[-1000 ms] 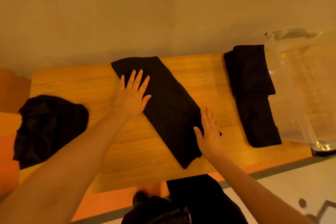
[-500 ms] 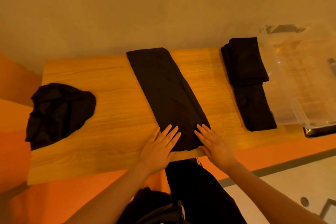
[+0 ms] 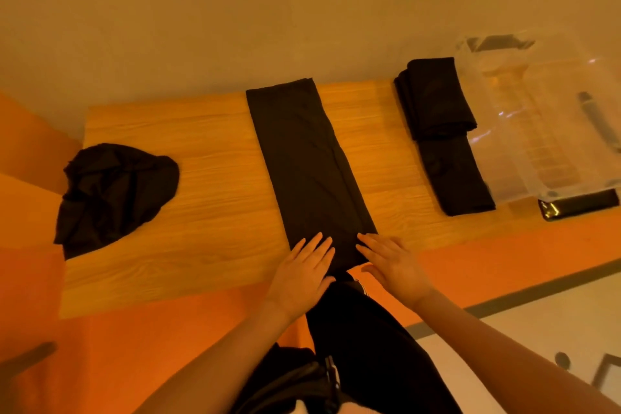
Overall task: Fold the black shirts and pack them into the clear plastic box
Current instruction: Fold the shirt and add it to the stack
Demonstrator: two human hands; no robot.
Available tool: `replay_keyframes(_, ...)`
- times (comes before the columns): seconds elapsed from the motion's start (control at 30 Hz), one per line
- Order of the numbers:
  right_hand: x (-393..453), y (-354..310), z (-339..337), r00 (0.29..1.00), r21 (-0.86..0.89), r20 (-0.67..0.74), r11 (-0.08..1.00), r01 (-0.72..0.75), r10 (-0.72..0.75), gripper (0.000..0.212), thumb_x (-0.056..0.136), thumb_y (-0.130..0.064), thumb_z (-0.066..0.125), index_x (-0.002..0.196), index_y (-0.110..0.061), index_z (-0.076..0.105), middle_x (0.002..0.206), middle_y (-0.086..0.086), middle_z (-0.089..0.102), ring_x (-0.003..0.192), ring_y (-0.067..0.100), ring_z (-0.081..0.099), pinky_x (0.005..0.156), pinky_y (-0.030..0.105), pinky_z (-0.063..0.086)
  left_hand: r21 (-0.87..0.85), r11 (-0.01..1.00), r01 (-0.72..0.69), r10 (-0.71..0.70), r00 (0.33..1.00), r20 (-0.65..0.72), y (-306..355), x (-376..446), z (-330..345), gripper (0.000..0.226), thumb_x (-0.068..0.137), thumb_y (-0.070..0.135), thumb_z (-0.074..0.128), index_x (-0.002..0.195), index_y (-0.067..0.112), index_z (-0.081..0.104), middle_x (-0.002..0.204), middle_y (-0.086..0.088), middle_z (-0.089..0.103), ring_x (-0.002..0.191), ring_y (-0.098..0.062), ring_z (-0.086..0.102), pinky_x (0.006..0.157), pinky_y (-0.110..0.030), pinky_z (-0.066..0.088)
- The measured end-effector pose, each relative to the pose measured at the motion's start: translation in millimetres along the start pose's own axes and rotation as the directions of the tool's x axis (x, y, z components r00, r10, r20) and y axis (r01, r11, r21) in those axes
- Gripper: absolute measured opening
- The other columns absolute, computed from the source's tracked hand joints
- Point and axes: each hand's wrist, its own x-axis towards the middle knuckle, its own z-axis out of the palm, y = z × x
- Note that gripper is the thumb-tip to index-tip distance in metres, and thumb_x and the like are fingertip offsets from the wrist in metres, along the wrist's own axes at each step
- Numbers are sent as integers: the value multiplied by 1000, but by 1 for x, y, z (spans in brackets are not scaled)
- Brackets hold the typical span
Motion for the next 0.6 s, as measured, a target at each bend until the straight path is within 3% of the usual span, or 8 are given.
replay_keyframes(0.1,3,7,3,992,-7,-124,1000,24,-25,28,74,-30,71,97,-15,73,108,3,70,98,20,67,91,32,43,-10,1000,-1,2,1000,31,-5,-3,6,45,94,43,39,128,19,55,139,0,48,134,-19,37,108,-34,20)
replay_keyframes(0.17,5,6,4,991,5,-136,1000,16,-15,33,65,-26,83,93,-14,73,104,4,70,95,21,67,90,32,42,0,1000,-8,8,994,105,-4,-3,9,52,89,52,34,120,22,62,130,-1,58,126,-20,49,103,-37,28)
replay_keyframes(0.23,7,3,4,989,15,-146,1000,10,-7,29,63,-25,84,88,-14,73,100,4,71,91,21,67,83,34,50,-12,999,46,-44,989,143,3,0,6,58,84,58,30,114,24,66,124,0,62,119,-20,56,99,-42,38)
replay_keyframes(0.3,9,2,2,987,35,-163,999,9,-3,17,71,-27,74,83,-15,74,96,3,71,87,20,68,78,34,53,-31,996,83,-81,994,78,9,5,4,54,86,54,28,113,27,67,123,1,63,120,-20,55,98,-46,41)
replay_keyframes(0.37,12,3,1,987,52,-163,999,11,-3,19,75,-29,61,79,-15,74,92,3,71,83,19,68,75,31,53,-30,992,122,-121,992,33,11,8,0,47,94,44,27,125,27,58,138,2,51,133,-20,40,108,-49,28)
replay_keyframes(0.47,16,6,0,985,51,-170,998,48,-38,14,74,-22,64,79,-13,74,87,3,71,80,18,68,75,29,53,41,998,47,-49,998,51,6,9,9,46,102,29,25,147,23,22,156,0,14,145,-21,2,115,-47,-4)
replay_keyframes(0.5,17,6,0,982,43,-181,997,68,-59,10,72,-18,71,79,-12,74,86,3,71,79,18,68,74,28,54,64,998,26,-30,997,64,4,8,7,48,102,24,25,148,22,15,157,0,9,145,-21,-2,114,-46,-7)
replay_keyframes(0.6,16,6,-1,982,15,-152,993,119,-116,31,54,-6,88,81,-12,74,87,4,71,79,18,68,73,28,54,102,993,-59,57,998,24,-3,3,10,50,100,16,23,149,19,13,157,-3,8,144,-23,-2,114,-46,-3)
